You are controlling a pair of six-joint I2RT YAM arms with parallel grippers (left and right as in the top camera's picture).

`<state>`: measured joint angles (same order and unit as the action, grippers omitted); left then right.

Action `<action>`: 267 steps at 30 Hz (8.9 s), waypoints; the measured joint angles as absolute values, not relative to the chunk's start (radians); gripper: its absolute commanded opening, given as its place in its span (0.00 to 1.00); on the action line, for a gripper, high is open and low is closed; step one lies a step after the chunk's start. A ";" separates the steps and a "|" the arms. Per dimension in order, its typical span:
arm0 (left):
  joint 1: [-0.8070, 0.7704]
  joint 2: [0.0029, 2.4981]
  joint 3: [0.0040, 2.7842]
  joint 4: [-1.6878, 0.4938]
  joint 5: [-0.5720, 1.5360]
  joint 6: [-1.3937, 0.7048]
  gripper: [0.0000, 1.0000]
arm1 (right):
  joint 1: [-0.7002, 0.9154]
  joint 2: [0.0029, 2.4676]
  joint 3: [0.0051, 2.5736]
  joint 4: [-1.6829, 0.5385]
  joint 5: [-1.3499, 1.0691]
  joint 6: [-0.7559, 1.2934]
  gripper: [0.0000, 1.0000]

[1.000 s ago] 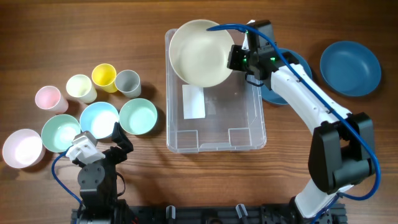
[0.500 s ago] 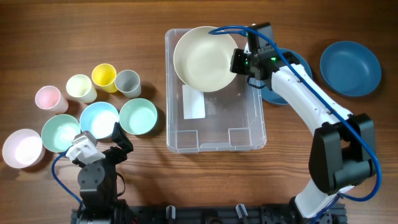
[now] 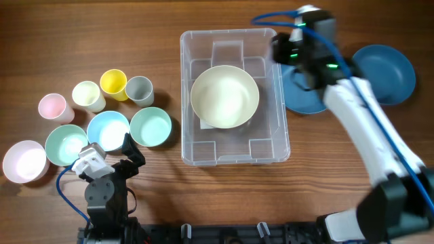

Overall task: Pack container
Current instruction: 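Move the right gripper to the far-right dark blue bowl and grasp its rim, then carry the dark blue bowl into the container onto the cream bowl, then move the right gripper to the second dark blue bowl and grasp its rim, then carry the second dark blue bowl into the container and stack it, then release the bowl and retract the right gripper to the right side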

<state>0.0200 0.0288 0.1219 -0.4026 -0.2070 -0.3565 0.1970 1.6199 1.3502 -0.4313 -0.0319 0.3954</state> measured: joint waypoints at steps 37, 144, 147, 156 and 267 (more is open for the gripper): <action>0.020 0.029 0.122 -0.403 -0.207 -0.356 1.00 | -0.604 2.053 1.379 -0.613 -0.045 0.535 0.04; 0.020 0.029 0.122 -0.403 -0.207 -0.356 1.00 | -0.216 1.909 1.246 -0.713 -0.108 0.505 0.04; 0.020 0.029 0.122 -0.403 -0.207 -0.356 1.00 | -0.224 1.784 1.251 -0.735 -0.092 0.505 0.04; 0.020 0.029 0.122 -0.403 -0.207 -0.356 1.00 | 0.017 1.271 1.325 -0.696 -0.093 0.470 0.04; 0.020 0.029 0.122 -0.402 -0.207 -0.356 1.00 | 0.468 1.294 1.319 -0.730 0.159 0.334 0.74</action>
